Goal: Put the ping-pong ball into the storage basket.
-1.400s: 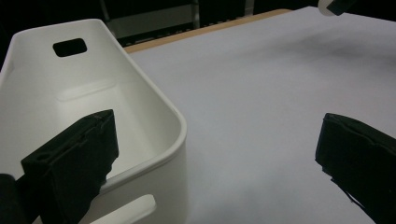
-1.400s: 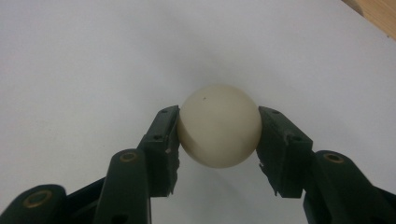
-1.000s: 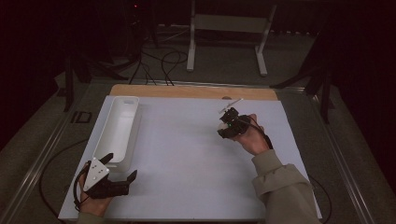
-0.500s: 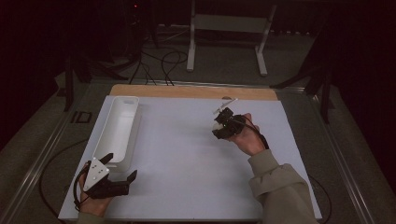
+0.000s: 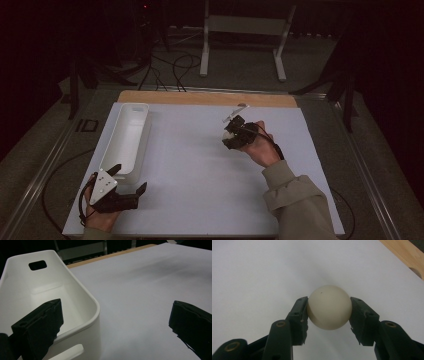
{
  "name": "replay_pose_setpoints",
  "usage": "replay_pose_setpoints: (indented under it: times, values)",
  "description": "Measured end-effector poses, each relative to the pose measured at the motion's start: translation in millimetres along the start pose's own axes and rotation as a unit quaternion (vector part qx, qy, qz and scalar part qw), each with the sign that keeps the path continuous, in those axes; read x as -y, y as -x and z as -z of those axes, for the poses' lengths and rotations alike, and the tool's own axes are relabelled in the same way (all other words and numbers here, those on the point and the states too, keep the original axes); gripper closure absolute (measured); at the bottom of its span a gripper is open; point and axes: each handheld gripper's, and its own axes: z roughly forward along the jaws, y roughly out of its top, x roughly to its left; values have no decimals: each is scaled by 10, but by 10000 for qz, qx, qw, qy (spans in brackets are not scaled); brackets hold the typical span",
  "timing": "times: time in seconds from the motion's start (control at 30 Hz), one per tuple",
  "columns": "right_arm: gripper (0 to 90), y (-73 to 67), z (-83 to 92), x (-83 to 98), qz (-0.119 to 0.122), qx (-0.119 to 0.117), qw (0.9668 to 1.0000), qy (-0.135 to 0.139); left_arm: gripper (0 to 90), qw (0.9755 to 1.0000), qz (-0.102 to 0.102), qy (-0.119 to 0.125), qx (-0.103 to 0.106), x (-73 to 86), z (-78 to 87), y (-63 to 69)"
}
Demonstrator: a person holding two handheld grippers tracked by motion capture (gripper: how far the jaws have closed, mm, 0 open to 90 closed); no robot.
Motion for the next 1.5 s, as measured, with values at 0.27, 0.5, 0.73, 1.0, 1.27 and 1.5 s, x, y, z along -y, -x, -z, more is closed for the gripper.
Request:
replay_pose_setpoints:
  times: [0.27,0.5,0.73,1.0,1.27,1.5]
  values:
    - [508,-50,-4,-33,64,-48,10000,49,0,10000,1,4,0,0,0,0]
    - [508,-89,-7,-54,85,-105,9998,112,0,10000,-1,3,0,1,0,0]
    - [507,-122,1,-75,148,-181,9996,147,0,10000,-1,5,4,1,0,-1]
    - [508,-167,18,-104,198,-217,9994,198,0,10000,-3,4,1,1,0,0]
    - [508,-209,16,-131,261,-245,9991,226,0,10000,-5,4,2,1,0,0]
    - [508,-250,10,-156,327,-288,9987,250,0,10000,-3,5,4,1,0,-1]
